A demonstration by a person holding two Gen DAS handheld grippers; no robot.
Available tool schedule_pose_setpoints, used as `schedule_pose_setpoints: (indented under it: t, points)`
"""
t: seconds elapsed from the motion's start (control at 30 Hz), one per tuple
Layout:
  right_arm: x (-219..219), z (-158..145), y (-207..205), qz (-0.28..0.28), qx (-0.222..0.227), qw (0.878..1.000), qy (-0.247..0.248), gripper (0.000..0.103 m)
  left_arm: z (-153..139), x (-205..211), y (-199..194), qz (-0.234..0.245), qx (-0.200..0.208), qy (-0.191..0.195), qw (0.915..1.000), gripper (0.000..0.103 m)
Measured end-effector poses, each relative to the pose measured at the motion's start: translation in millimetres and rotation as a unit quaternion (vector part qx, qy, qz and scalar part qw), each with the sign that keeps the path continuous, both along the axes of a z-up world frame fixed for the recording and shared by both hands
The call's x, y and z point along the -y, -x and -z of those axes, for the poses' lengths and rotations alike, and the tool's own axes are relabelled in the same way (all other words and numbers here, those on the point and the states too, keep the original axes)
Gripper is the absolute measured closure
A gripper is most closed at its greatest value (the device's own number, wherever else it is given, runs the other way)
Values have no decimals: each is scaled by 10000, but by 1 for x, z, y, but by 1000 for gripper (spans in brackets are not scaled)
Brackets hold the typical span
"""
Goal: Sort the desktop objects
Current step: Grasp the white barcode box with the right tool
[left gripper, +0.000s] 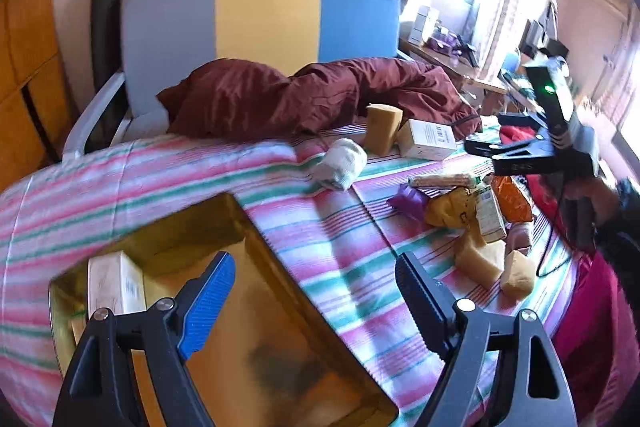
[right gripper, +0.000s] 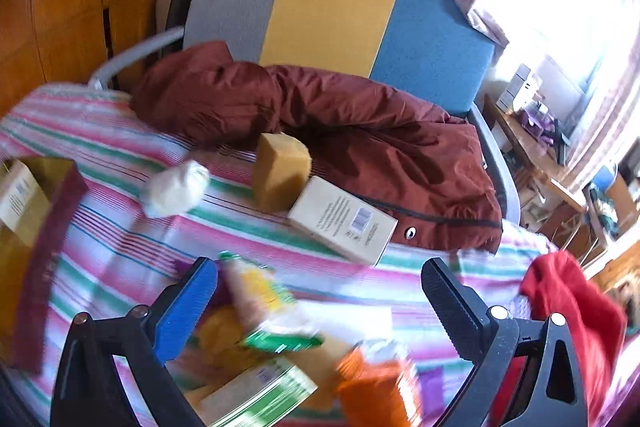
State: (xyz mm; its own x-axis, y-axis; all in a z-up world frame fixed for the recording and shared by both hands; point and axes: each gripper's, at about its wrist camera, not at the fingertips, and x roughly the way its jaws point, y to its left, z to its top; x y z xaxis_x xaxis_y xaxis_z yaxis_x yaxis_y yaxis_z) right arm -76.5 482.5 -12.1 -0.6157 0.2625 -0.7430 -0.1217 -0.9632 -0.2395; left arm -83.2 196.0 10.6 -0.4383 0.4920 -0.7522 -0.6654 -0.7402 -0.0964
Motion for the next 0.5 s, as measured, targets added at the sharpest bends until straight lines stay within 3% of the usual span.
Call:
schedule_pose_setpoints:
  t: [0.17,0.5]
  points:
    - [-10,21,36,-329,494,9969,-511,0,5,-31,19,362,61,193,9991,19]
    - [-17,59,83,-885,1297,9786,-1328,0,30,-94,53,892,443,611,9931,19]
